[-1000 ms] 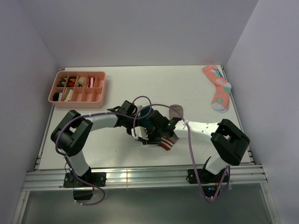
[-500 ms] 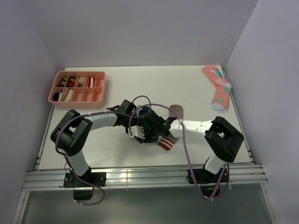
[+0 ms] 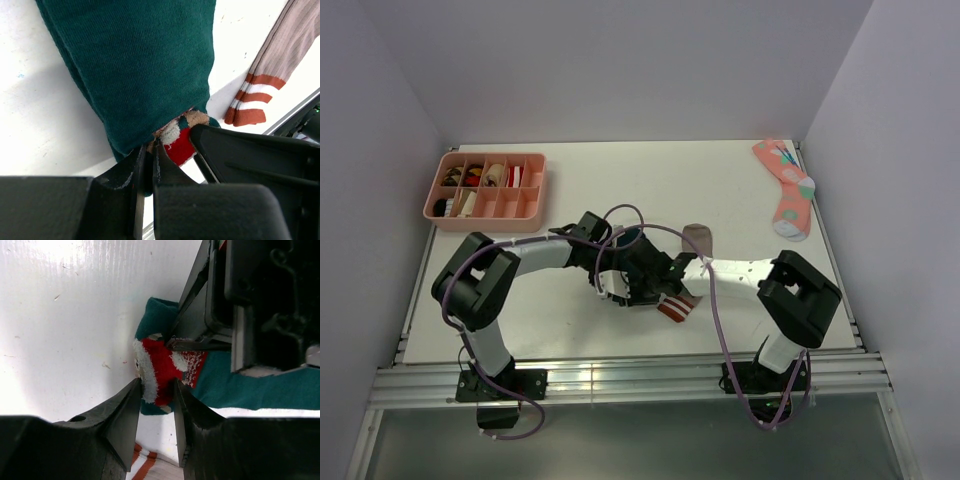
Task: Roll the socks
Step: Roll the sock at the center of the board.
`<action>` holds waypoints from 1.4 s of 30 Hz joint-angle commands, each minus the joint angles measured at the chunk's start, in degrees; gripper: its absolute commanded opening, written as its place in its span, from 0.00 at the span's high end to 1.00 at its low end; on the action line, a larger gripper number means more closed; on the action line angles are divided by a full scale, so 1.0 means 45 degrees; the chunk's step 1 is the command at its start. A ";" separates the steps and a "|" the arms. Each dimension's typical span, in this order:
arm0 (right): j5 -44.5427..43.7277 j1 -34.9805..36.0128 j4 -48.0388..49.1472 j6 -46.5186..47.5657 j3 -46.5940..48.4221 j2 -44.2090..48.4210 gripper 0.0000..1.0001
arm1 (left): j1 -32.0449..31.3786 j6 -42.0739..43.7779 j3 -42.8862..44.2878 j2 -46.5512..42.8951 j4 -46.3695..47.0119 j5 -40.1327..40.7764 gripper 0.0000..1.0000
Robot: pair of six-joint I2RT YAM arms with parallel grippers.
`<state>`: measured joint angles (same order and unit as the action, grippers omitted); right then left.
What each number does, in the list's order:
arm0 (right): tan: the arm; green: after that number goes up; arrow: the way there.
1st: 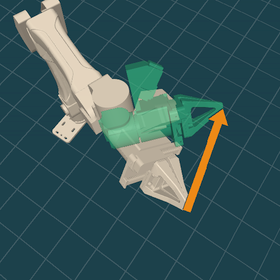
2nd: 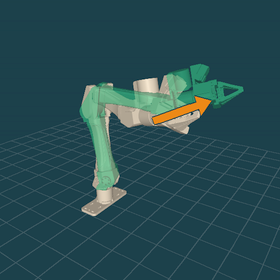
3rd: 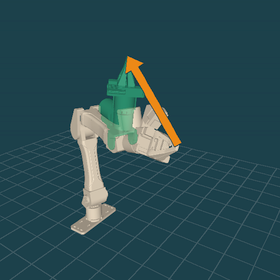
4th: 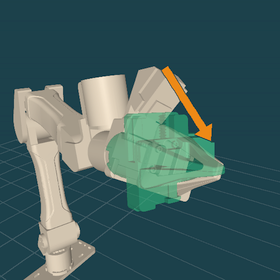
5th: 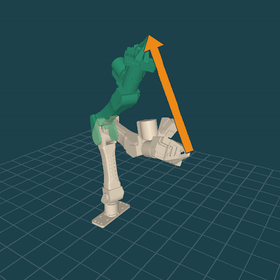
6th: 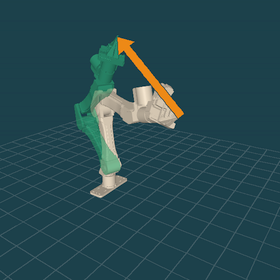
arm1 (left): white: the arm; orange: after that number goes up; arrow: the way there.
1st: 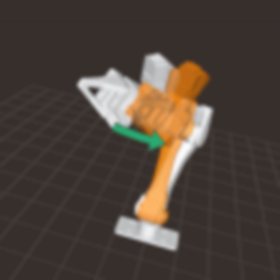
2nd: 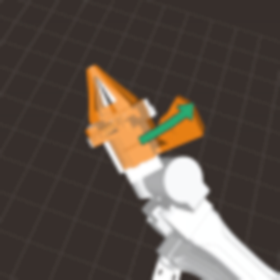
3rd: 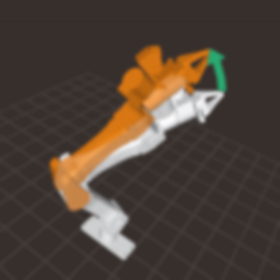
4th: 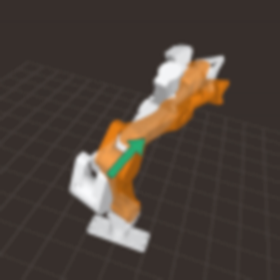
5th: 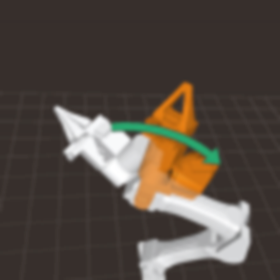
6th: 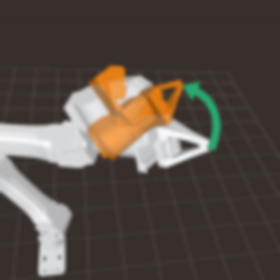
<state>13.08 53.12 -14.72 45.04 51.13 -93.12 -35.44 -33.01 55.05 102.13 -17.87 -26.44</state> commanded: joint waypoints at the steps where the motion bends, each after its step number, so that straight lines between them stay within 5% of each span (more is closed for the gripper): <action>1: -0.0797 -0.0027 0.0380 0.0109 -0.0327 0.0166 0.61 | -0.0054 0.0638 -0.0319 0.0723 -0.0972 0.0719 1.00; 13: -0.0076 -0.0359 -0.0497 -0.0358 -0.0270 0.0401 0.75 | -0.0620 -0.0299 -0.0474 0.1036 0.0024 0.0484 0.99; 23: 0.2443 -0.1785 -0.3347 -0.0984 0.1487 -0.0556 0.78 | -0.0874 -0.3557 -0.2523 -0.1285 0.2895 0.1614 0.72; 42: 0.5159 -0.3386 -0.6824 -0.1004 0.4006 -0.3600 0.79 | -0.1869 -0.5203 -0.4868 -0.4626 0.5355 0.5639 0.56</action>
<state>35.92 39.24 -40.12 42.15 66.96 -105.97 -41.65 -57.01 34.33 85.38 3.86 -6.87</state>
